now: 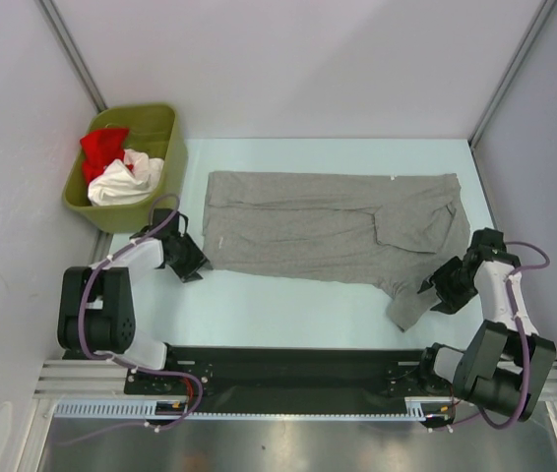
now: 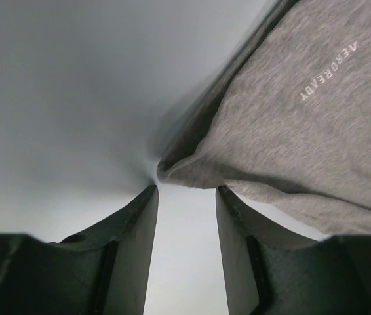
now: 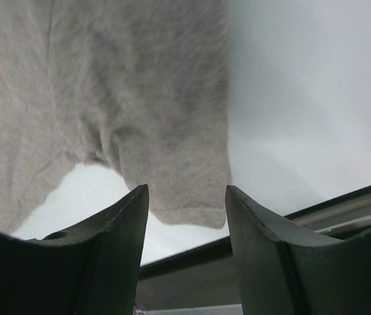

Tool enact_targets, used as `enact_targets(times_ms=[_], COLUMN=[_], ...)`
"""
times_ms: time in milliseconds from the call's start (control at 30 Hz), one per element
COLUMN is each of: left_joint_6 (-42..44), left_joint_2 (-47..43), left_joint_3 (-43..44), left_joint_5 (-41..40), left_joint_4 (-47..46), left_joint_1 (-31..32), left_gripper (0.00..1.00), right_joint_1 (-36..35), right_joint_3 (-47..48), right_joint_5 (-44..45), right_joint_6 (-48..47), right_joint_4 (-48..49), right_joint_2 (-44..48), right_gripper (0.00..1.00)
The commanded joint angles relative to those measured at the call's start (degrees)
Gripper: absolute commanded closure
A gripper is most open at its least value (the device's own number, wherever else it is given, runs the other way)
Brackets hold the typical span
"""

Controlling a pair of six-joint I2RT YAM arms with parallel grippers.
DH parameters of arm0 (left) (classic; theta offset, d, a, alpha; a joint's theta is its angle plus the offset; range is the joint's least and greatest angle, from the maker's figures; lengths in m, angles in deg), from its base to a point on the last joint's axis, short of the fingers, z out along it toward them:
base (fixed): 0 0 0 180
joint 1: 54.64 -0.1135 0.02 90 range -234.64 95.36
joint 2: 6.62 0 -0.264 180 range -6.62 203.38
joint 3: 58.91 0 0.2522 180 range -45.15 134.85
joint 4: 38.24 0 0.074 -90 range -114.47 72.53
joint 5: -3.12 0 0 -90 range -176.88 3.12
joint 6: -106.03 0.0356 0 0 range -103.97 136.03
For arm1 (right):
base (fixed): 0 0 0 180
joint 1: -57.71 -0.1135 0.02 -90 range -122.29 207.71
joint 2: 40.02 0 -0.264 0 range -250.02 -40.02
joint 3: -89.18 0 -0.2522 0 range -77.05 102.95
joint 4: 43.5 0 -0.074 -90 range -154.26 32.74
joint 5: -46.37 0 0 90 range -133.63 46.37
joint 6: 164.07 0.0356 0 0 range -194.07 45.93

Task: Fold and stack the t-shirts
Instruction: Fold the tshirt

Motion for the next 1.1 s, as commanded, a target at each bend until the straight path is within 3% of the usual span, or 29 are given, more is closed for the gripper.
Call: enact_targets(times_ms=[0,267,500,633,733,1067], left_joint_6=[-0.76,0.12,1.27,1.88,2.23,2.15], left_joint_2=[3.82,6.90,7.17,6.02,4.71,1.01], left_joint_3=[0.28,1.86,1.60,0.81,-0.07,-2.26], left_joint_5=[-0.19,-1.77,-2.74,-2.82,-2.91,-2.12], left_joint_4=[-2.27,-2.88,-3.15,-3.23,-3.15,-2.88], left_joint_1=[-0.44,-0.62,-0.53,-0.62,-0.62,-0.18], left_gripper=[0.54,0.61,0.91,0.99,1.00,0.99], right_joint_1=[2.73,6.77,7.30,7.39,7.39,6.42], right_joint_3=[0.93,0.49,0.05,-0.47,-1.00,-3.02], right_joint_5=[2.42,1.71,3.47,5.05,4.70,4.87], right_joint_6=[2.44,-0.29,0.15,0.59,0.59,1.20], right_joint_4=[3.68,7.82,9.49,11.06,13.08,18.36], right_joint_2=[-1.82,-8.16,-9.48,-10.09,-10.45,-13.61], right_gripper=[0.44,0.39,0.40,0.45,0.52,0.57])
